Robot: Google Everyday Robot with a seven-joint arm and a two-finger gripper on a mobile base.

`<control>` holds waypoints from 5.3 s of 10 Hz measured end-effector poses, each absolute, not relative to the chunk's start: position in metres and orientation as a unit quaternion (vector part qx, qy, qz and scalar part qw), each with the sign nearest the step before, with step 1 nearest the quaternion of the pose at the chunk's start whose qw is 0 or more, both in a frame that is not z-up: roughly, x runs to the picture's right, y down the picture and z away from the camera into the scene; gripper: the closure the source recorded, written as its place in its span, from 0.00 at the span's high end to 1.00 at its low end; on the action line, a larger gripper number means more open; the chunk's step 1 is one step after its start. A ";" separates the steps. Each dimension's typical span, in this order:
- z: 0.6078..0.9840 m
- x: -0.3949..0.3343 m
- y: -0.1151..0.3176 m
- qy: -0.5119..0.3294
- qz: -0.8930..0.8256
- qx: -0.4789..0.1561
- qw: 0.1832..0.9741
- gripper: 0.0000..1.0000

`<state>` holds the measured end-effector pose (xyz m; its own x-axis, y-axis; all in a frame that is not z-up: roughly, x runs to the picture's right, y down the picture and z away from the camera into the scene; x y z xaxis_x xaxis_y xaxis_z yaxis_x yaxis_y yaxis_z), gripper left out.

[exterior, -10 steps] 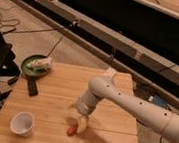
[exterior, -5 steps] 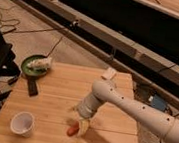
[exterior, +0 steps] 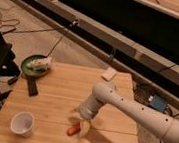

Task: Place the pepper in the ceramic cup

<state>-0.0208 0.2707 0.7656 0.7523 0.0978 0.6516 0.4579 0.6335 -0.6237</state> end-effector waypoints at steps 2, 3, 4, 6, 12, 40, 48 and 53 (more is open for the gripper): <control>0.769 -0.023 0.277 -0.341 -0.101 -0.419 0.836 0.78; 0.770 -0.025 0.281 -0.353 -0.097 -0.417 0.832 0.68; 0.770 -0.026 0.284 -0.364 -0.095 -0.414 0.829 0.58; 0.771 -0.026 0.289 -0.383 -0.089 -0.410 0.823 0.40; 0.773 -0.016 0.294 -0.396 -0.087 -0.408 0.818 0.00; 0.712 -0.180 0.106 -0.447 -0.181 -0.257 0.837 0.00; 0.630 -0.250 0.162 -0.507 -0.275 -0.265 0.773 0.00; 0.618 -0.246 0.232 -0.509 -0.257 -0.317 0.758 0.00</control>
<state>-0.2462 0.2316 0.6182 0.3494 -0.0660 0.9346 0.7117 0.6676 -0.2189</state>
